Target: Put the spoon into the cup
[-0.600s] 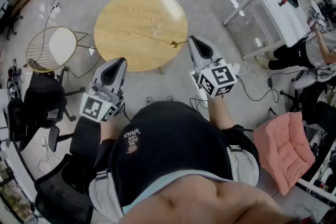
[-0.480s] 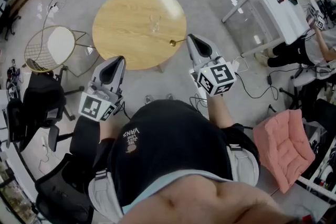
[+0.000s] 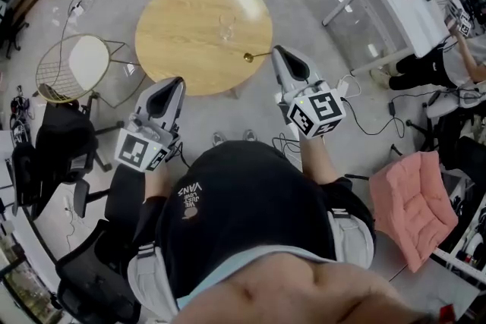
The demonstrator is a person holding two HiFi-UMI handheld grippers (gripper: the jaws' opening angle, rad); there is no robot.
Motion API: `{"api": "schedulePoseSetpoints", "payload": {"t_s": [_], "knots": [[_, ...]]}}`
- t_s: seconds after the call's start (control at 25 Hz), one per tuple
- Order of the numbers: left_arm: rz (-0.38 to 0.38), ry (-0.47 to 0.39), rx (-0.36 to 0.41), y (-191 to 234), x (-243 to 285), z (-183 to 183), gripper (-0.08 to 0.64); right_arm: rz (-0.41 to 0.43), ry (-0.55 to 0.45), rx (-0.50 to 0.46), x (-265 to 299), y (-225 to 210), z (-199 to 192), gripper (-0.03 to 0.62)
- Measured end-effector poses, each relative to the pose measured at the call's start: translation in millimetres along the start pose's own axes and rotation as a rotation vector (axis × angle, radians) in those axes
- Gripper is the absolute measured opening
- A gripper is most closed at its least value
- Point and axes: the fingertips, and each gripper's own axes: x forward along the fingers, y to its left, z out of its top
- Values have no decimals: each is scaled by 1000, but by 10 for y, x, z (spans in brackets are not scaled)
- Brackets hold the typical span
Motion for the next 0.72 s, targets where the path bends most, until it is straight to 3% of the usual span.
{"api": "schedulePoseSetpoints", "payload": {"t_s": [0.72], "knots": [[-99, 6, -30, 393, -309, -141, 3, -128, -5, 21, 98, 352, -144, -2]]}}
